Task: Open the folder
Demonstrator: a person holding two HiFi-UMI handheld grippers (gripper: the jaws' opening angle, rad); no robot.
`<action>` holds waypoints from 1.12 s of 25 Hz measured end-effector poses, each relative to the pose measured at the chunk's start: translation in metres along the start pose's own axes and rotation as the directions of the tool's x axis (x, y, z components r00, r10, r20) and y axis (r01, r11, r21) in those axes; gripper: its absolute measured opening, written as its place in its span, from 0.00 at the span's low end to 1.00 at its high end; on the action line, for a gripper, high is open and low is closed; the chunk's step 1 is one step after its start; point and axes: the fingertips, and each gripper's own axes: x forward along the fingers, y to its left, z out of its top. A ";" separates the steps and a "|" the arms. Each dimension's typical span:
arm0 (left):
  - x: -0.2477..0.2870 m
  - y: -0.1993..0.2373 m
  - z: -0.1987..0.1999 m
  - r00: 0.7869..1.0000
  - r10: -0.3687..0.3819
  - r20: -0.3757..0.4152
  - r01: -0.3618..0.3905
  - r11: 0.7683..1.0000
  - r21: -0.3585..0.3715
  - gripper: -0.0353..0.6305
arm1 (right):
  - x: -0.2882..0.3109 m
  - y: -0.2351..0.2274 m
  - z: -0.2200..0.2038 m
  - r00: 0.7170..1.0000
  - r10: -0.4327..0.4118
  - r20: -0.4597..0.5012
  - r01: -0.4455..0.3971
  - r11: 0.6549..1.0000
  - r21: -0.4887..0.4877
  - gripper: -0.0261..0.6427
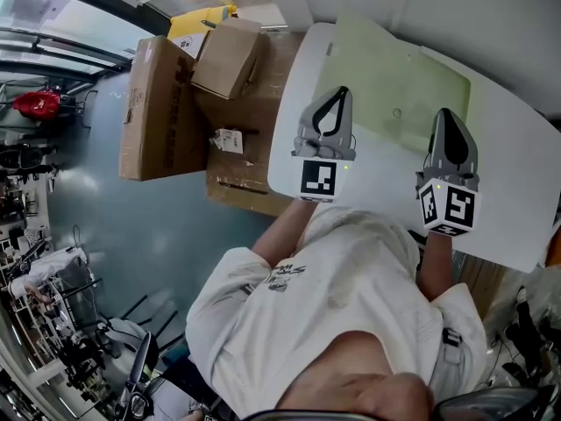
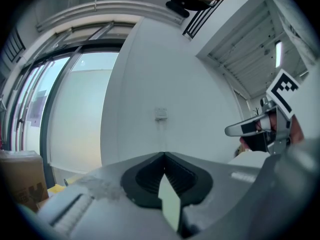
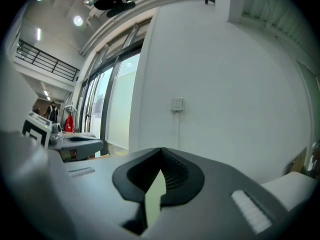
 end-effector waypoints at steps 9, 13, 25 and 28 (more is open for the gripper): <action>-0.021 0.004 0.061 0.992 0.004 0.124 -0.010 0.999 0.049 0.05 | -0.020 0.008 0.061 0.990 -0.004 0.139 0.012 0.998 -0.054 0.04; -0.026 0.008 0.069 0.988 0.016 0.151 -0.031 0.995 0.094 0.05 | -0.021 0.008 0.062 0.987 -0.025 0.159 0.039 0.995 -0.090 0.04; -0.029 0.018 0.065 0.988 0.053 0.145 -0.066 0.994 0.083 0.06 | -0.021 0.013 0.056 0.989 -0.009 0.149 0.025 0.994 -0.105 0.04; -0.031 0.019 0.065 0.988 0.058 0.142 -0.068 0.996 0.064 0.05 | -0.020 0.014 0.055 0.990 -0.003 0.144 0.018 0.994 -0.107 0.04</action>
